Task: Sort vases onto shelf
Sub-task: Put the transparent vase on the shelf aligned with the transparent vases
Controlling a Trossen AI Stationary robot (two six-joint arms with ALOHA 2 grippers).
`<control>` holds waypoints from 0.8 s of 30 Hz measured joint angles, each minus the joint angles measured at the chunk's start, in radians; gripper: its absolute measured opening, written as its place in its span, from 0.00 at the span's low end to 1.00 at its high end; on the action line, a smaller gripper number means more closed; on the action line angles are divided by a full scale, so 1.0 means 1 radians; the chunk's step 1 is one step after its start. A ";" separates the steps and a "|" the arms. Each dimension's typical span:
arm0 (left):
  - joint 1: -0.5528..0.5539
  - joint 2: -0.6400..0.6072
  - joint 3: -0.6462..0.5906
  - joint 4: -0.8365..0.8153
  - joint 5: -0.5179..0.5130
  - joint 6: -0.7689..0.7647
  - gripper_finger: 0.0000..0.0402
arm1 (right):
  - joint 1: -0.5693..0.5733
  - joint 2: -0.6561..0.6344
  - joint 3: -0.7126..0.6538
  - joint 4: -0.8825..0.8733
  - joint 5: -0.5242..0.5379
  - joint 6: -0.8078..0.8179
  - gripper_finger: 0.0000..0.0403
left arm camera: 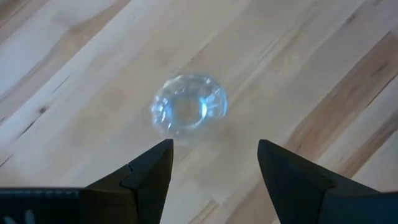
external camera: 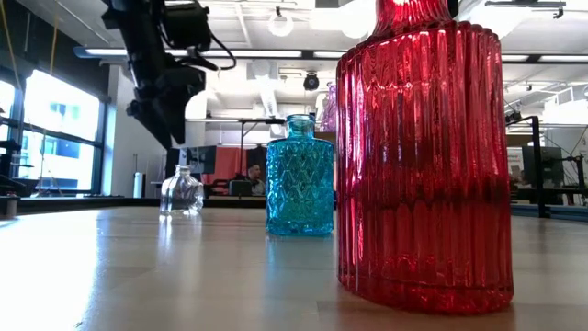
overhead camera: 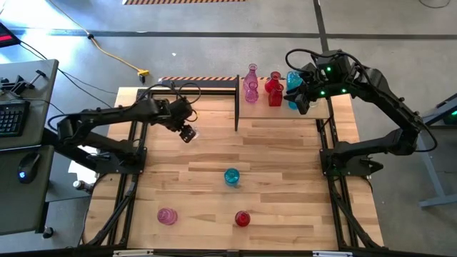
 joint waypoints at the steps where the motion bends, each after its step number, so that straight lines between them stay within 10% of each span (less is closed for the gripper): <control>1: 0.000 0.008 0.000 0.014 0.001 0.001 0.56 | 0.000 0.000 0.000 0.000 0.000 0.000 0.28; 24: 0.027 0.080 0.000 0.082 -0.031 0.026 0.56 | 0.000 0.000 0.000 0.000 0.000 0.000 0.28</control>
